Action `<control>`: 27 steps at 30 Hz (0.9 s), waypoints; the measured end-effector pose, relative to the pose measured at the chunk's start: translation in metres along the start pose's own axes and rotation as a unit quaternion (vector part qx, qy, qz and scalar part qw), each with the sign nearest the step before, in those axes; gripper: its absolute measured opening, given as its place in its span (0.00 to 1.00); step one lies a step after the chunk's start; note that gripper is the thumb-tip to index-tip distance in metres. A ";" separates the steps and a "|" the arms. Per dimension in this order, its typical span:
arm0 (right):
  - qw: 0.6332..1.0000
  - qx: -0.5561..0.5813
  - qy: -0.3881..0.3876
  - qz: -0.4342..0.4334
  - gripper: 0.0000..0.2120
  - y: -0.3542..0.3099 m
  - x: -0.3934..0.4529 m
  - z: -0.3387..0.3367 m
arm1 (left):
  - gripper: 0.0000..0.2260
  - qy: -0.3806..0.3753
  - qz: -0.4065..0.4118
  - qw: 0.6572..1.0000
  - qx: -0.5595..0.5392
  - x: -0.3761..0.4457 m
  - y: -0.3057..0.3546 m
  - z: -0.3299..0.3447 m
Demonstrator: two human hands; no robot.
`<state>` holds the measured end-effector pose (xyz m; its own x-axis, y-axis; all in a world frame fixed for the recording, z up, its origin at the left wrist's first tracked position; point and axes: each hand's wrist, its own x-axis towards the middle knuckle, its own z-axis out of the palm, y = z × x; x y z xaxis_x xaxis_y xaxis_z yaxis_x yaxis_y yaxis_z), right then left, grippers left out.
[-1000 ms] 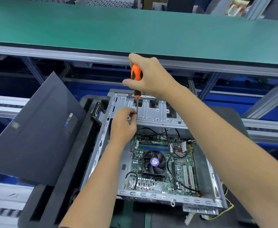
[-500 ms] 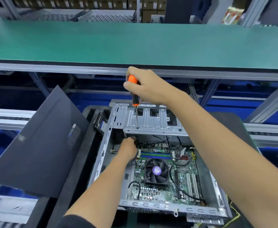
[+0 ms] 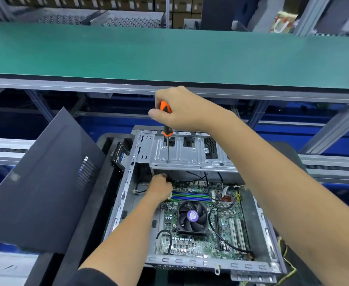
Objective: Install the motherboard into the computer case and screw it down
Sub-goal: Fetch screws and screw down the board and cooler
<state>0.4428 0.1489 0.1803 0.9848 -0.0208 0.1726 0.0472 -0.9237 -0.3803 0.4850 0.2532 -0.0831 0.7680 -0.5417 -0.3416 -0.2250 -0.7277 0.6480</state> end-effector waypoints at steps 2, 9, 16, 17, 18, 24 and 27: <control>0.999 -0.023 -0.038 0.004 0.06 0.000 0.002 -0.004 | 0.12 0.009 0.001 1.000 -0.010 -0.002 0.002 0.001; 0.989 -0.136 -0.039 -0.030 0.09 -0.006 0.011 -0.007 | 0.07 0.048 -0.015 0.999 -0.019 -0.002 0.005 0.005; 0.990 -0.090 -0.101 0.023 0.09 -0.012 0.016 -0.008 | 0.08 0.053 -0.011 0.998 -0.015 0.001 0.003 0.006; 0.990 -0.063 -0.126 0.024 0.07 -0.013 0.016 -0.010 | 0.09 0.052 -0.014 0.998 -0.016 0.001 0.003 0.006; 0.990 -0.050 -0.129 0.015 0.06 -0.013 0.016 -0.012 | 0.09 0.050 -0.015 0.999 -0.017 0.002 0.003 0.006; 0.987 -0.157 -0.023 0.033 0.17 -0.002 0.020 0.000 | 0.12 0.046 -0.022 0.998 -0.035 0.002 0.002 0.006; 0.988 -0.133 -0.070 0.029 0.13 -0.003 0.021 -0.006 | 0.12 0.049 -0.021 0.998 -0.036 0.003 0.002 0.007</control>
<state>0.4624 0.1489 0.1900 0.9989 -0.0409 0.0233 -0.0375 -0.9906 -0.1313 0.4823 0.2470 -0.0875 0.8314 -0.4655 -0.3034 -0.1507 -0.7144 0.6833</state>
